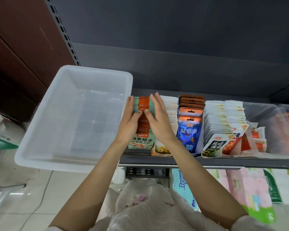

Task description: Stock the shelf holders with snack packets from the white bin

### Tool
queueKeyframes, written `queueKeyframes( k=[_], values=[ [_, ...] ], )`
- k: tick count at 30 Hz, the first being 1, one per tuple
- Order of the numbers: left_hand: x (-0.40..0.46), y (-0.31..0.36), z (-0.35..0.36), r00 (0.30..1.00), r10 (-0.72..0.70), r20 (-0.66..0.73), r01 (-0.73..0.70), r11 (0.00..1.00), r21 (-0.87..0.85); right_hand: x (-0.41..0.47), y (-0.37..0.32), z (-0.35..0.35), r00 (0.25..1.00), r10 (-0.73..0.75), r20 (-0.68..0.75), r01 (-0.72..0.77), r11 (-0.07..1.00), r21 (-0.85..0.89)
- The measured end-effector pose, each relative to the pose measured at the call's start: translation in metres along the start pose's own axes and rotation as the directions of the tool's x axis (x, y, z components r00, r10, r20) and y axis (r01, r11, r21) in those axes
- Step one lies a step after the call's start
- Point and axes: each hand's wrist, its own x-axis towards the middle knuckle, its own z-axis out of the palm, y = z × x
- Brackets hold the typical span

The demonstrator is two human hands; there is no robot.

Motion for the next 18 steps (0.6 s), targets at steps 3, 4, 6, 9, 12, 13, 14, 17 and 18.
queueKeyframes(
  k=[3,4,6,9,12,13,14,17,18],
  values=[
    [0.002,0.001,0.001,1.0,-0.001,0.019,0.001,1.0,0.009,0.006,0.007,-0.001,0.982,-0.166,-0.088,0.134,0.947,-0.293],
    [0.001,0.002,0.002,1.0,-0.006,0.02,0.006,1.0,0.001,0.009,0.008,-0.004,0.97,-0.223,-0.099,0.174,0.916,-0.362],
    [0.001,0.003,0.003,1.0,-0.007,0.022,0.007,1.0,-0.014,0.017,0.006,-0.014,0.963,-0.258,-0.073,0.206,0.886,-0.415],
    [0.001,0.003,0.004,1.0,-0.003,0.014,0.004,1.0,-0.019,0.026,0.002,-0.022,0.969,-0.246,-0.023,0.214,0.882,-0.42],
    [0.001,0.008,0.003,1.0,0.013,-0.004,-0.013,0.998,0.06,0.031,0.001,-0.024,0.961,-0.277,-0.009,0.251,0.882,-0.398],
    [0.002,0.009,0.003,1.0,0.024,-0.015,-0.022,0.994,0.11,0.034,0.002,-0.026,0.957,-0.289,-0.006,0.262,0.877,-0.404],
    [0.002,0.011,0.002,0.999,0.043,-0.025,-0.038,0.984,0.172,0.037,0.002,-0.029,0.954,-0.301,-0.007,0.271,0.867,-0.419],
    [0.001,0.016,-0.002,0.991,0.124,-0.041,-0.104,0.941,0.321,0.048,0.002,-0.039,0.94,-0.34,0.011,0.302,0.822,-0.483],
    [-0.001,0.018,-0.005,0.989,0.139,-0.048,-0.115,0.934,0.338,0.052,0.001,-0.041,0.934,-0.355,0.037,0.326,0.805,-0.496]
  ],
)
